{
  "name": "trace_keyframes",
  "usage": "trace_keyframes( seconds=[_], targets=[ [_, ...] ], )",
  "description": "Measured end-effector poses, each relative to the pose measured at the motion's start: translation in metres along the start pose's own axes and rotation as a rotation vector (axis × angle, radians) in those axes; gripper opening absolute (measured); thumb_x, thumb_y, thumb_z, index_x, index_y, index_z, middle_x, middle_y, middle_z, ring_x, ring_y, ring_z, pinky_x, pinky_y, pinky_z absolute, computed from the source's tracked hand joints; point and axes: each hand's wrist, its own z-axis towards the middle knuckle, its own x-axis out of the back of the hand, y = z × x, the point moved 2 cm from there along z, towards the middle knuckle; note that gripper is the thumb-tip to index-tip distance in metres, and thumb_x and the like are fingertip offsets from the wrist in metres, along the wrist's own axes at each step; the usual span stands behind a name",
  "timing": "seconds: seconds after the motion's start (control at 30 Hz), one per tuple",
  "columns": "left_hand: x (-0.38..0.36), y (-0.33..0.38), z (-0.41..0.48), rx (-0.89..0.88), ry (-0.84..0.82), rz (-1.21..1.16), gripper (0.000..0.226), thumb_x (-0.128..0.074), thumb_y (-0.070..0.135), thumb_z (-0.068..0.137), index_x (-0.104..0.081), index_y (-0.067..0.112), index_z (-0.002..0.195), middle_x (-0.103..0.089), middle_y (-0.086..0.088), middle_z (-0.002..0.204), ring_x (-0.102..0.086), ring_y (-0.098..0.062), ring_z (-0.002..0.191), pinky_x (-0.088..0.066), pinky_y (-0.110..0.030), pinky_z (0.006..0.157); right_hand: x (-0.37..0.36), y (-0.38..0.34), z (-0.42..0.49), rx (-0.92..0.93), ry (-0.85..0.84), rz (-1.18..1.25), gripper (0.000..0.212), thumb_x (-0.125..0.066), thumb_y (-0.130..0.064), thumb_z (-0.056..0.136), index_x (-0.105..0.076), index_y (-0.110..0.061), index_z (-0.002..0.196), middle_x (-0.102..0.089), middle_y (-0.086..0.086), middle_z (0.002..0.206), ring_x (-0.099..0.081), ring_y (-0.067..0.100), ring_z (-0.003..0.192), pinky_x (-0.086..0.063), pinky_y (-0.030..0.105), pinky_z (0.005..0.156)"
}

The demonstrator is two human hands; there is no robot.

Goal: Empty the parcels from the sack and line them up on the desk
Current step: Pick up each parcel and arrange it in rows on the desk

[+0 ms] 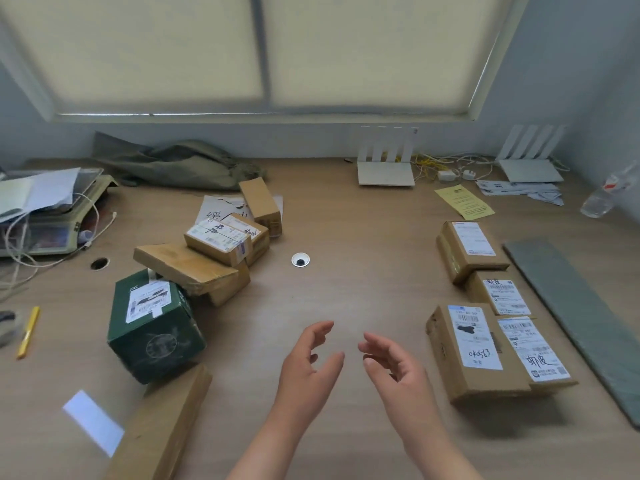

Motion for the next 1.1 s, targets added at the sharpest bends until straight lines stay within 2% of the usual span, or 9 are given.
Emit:
trace_keyframes(
  seconds=[0.1, 0.23, 0.37, 0.6, 0.7, 0.8, 0.9, 1.0, 1.1],
  targets=[
    [0.011, -0.004, -0.008, 0.026, 0.057, -0.005, 0.040, -0.067, 0.017, 0.090, -0.058, 0.042, 0.120, -0.055, 0.043, 0.119, -0.052, 0.013, 0.116, -0.045, -0.023, 0.100, -0.015, -0.003, 0.003, -0.013, -0.076, -0.006, 0.035, -0.065, -0.003, 0.092, -0.070, -0.029, 0.114, -0.076, -0.009, 0.105, -0.068, 0.002, 0.095, -0.051, 0.013, 0.077],
    [0.031, -0.019, -0.015, 0.075, 0.098, -0.015, 0.041, -0.069, 0.017, 0.090, -0.058, 0.045, 0.118, -0.059, 0.040, 0.118, -0.053, 0.013, 0.115, -0.044, -0.022, 0.099, -0.042, -0.001, 0.005, -0.060, -0.136, -0.010, 0.034, -0.064, -0.003, 0.092, -0.071, -0.030, 0.112, -0.076, -0.014, 0.104, -0.069, 0.003, 0.096, -0.053, 0.023, 0.083],
    [0.070, -0.037, -0.018, 0.087, 0.149, -0.008, 0.041, -0.069, 0.016, 0.089, -0.058, 0.045, 0.117, -0.060, 0.032, 0.122, -0.053, 0.015, 0.114, -0.044, -0.023, 0.099, -0.081, 0.005, -0.002, -0.089, -0.199, -0.044, 0.034, -0.065, -0.002, 0.091, -0.073, -0.029, 0.110, -0.077, -0.009, 0.103, -0.070, 0.007, 0.092, -0.055, 0.031, 0.088],
    [0.166, -0.088, -0.019, 0.158, 0.135, 0.112, 0.043, -0.070, 0.021, 0.088, -0.058, 0.042, 0.123, -0.055, 0.033, 0.124, -0.050, 0.009, 0.121, -0.040, -0.020, 0.099, -0.174, 0.024, -0.017, -0.200, -0.277, -0.104, 0.032, -0.064, 0.000, 0.090, -0.071, -0.024, 0.109, -0.076, -0.002, 0.104, -0.068, -0.003, 0.083, -0.052, 0.020, 0.078],
    [0.209, -0.110, -0.025, 0.184, 0.103, 0.178, 0.041, -0.069, 0.027, 0.086, -0.058, 0.044, 0.122, -0.056, 0.032, 0.125, -0.049, 0.013, 0.118, -0.040, -0.018, 0.097, -0.215, 0.035, -0.024, -0.258, -0.294, -0.134, 0.030, -0.063, 0.000, 0.091, -0.070, -0.022, 0.110, -0.075, 0.000, 0.105, -0.067, -0.007, 0.079, -0.052, 0.017, 0.074],
    [0.240, -0.132, -0.032, 0.186, 0.084, 0.249, 0.041, -0.068, 0.027, 0.086, -0.058, 0.047, 0.120, -0.057, 0.030, 0.127, -0.051, 0.010, 0.120, -0.044, -0.021, 0.100, -0.247, 0.046, -0.032, -0.303, -0.282, -0.157, 0.029, -0.062, -0.002, 0.092, -0.068, -0.022, 0.111, -0.073, 0.000, 0.106, -0.066, -0.001, 0.084, -0.051, 0.015, 0.072],
    [0.259, -0.151, -0.040, 0.157, 0.048, 0.333, 0.040, -0.070, 0.025, 0.085, -0.057, 0.050, 0.114, -0.055, 0.028, 0.126, -0.051, 0.002, 0.122, -0.042, -0.024, 0.106, -0.267, 0.055, -0.042, -0.347, -0.280, -0.195, 0.031, -0.063, -0.004, 0.091, -0.066, -0.029, 0.110, -0.072, -0.001, 0.107, -0.065, 0.005, 0.091, -0.051, 0.019, 0.079],
    [0.273, -0.167, -0.046, 0.194, 0.060, 0.347, 0.037, -0.067, 0.033, 0.079, -0.057, 0.051, 0.110, -0.055, 0.021, 0.129, -0.050, 0.001, 0.122, -0.039, -0.023, 0.104, -0.280, 0.063, -0.050, -0.417, -0.272, -0.213, 0.032, -0.068, -0.012, 0.087, -0.064, -0.032, 0.111, -0.070, -0.003, 0.109, -0.064, 0.005, 0.094, -0.052, 0.031, 0.090],
    [0.279, -0.183, -0.051, 0.307, 0.065, 0.270, 0.047, -0.070, 0.030, 0.079, -0.053, 0.046, 0.121, -0.057, 0.020, 0.127, -0.055, 0.002, 0.118, -0.043, -0.020, 0.096, -0.291, 0.073, -0.059, -0.539, -0.292, -0.225, 0.056, -0.066, -0.032, 0.069, -0.056, -0.033, 0.124, -0.064, -0.005, 0.116, -0.063, 0.008, 0.100, -0.052, 0.035, 0.095]
  ],
)
